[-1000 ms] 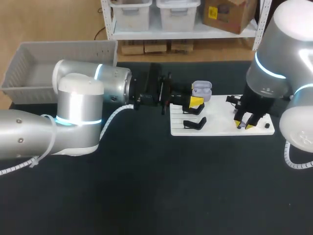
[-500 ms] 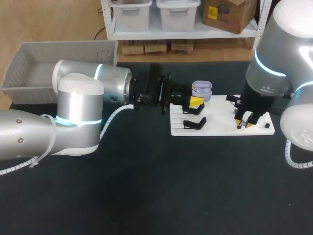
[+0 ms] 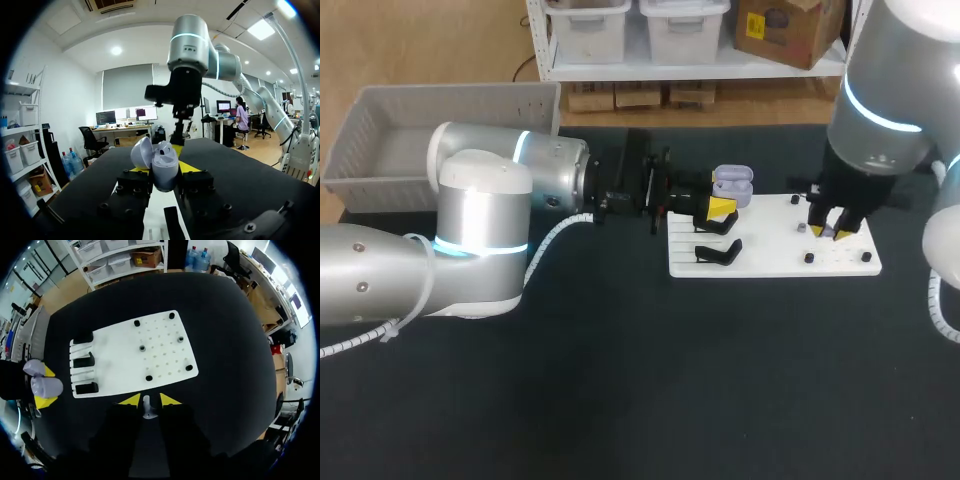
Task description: Pick up each earbud case from the left stands, insert the matching earbuds, close the lid, and place the case in the box.
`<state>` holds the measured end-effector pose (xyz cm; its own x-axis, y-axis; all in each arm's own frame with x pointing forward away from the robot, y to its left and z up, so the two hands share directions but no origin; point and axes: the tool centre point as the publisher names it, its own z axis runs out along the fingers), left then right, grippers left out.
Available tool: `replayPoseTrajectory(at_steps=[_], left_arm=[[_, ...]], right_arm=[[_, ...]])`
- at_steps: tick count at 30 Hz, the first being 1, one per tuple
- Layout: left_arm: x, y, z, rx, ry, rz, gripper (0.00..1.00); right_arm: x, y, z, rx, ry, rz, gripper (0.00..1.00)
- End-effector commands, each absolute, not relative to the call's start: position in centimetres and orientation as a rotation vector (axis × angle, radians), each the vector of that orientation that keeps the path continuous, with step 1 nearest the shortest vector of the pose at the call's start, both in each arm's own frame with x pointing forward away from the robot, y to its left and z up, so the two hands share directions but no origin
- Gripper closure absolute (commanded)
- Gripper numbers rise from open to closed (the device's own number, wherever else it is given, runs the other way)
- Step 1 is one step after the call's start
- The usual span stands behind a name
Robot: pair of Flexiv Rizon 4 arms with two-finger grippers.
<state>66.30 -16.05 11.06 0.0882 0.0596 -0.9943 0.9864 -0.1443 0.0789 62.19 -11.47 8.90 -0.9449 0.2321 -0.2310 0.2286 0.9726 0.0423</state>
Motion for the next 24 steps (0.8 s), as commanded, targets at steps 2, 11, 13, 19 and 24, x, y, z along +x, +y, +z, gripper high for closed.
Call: replayPoseTrajectory(at_steps=[2,11,13,19,24], left_arm=[[66.2,-16.0,11.0,1.397,1.123,-1.213,1.00],[66.2,-16.0,11.0,1.397,1.123,-1.213,1.00],[66.2,-16.0,11.0,1.397,1.123,-1.213,1.00],[66.2,-16.0,11.0,1.397,1.123,-1.213,1.00],[66.2,-16.0,11.0,1.397,1.123,-1.213,1.00]], right_arm=[[60.4,-11.1,12.9,0.279,2.859,-0.029,1.00],[59.8,-8.3,16.0,-0.030,2.903,-0.030,1.00],[59.9,-7.6,16.4,-0.084,2.905,-0.037,1.00],[59.9,-5.8,17.5,-0.192,2.898,-0.020,1.00],[60.6,-3.9,17.6,-0.299,2.902,-0.064,1.00]])
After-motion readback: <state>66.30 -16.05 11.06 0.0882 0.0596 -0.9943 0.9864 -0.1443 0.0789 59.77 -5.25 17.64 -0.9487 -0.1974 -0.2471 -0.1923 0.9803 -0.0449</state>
